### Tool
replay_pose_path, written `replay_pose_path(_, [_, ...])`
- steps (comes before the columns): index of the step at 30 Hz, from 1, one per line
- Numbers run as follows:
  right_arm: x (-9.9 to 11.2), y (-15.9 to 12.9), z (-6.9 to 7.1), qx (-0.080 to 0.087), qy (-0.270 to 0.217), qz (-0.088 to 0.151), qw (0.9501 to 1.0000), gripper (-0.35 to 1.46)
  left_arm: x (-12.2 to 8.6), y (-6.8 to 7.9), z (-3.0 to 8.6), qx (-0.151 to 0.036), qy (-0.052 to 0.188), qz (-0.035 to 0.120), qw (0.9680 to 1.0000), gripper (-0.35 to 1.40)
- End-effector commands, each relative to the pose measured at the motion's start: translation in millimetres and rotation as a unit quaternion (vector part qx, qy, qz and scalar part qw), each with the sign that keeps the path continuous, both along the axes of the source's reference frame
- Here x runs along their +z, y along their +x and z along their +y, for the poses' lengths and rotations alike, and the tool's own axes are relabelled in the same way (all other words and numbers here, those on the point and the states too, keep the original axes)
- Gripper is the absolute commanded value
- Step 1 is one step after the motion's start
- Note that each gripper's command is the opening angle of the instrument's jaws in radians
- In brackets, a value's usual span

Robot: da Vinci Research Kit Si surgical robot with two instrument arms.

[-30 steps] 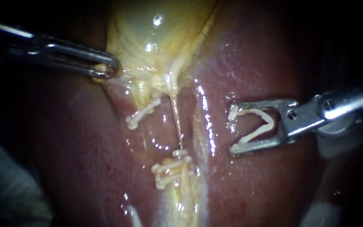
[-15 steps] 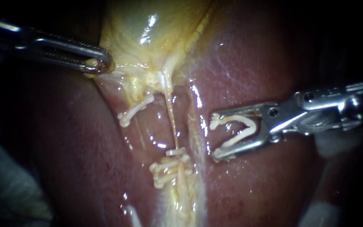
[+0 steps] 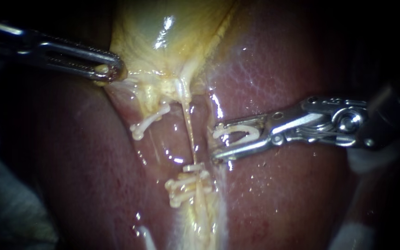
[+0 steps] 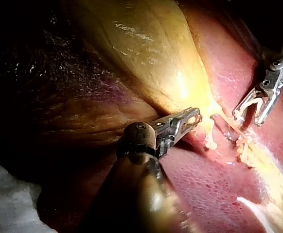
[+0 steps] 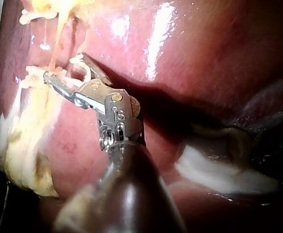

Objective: Clipping second clip right tube

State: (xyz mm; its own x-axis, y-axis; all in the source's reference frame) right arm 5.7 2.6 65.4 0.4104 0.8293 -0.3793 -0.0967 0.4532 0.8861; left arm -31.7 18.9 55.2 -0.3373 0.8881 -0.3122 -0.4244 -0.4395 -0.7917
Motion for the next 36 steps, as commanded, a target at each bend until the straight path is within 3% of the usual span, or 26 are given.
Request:
replay_pose_path(1, [0.5,0.0,-0.1,0.000,0.007,0.001,1.0000,0.49,0.0,0.0,0.0,0.000,0.000,0.000,1.0000,-0.35])
replay_pose_path(14, [1.8,2.4,-0.8,0.026,0.058,0.023,0.9977,0.49,-0.1,-0.1,-0.1,-0.001,0.000,0.000,1.0000,-0.35])
replay_pose_path(24, [2.0,4.9,-2.0,0.027,0.089,0.048,0.9945,0.49,-0.2,-0.2,-0.1,-0.001,0.000,0.000,1.0000,-0.35])
replay_pose_path(36, [0.3,6.5,-3.2,0.045,0.138,0.100,0.9844,0.49,-0.2,-0.4,-0.1,-0.002,0.000,0.001,1.0000,-0.35])
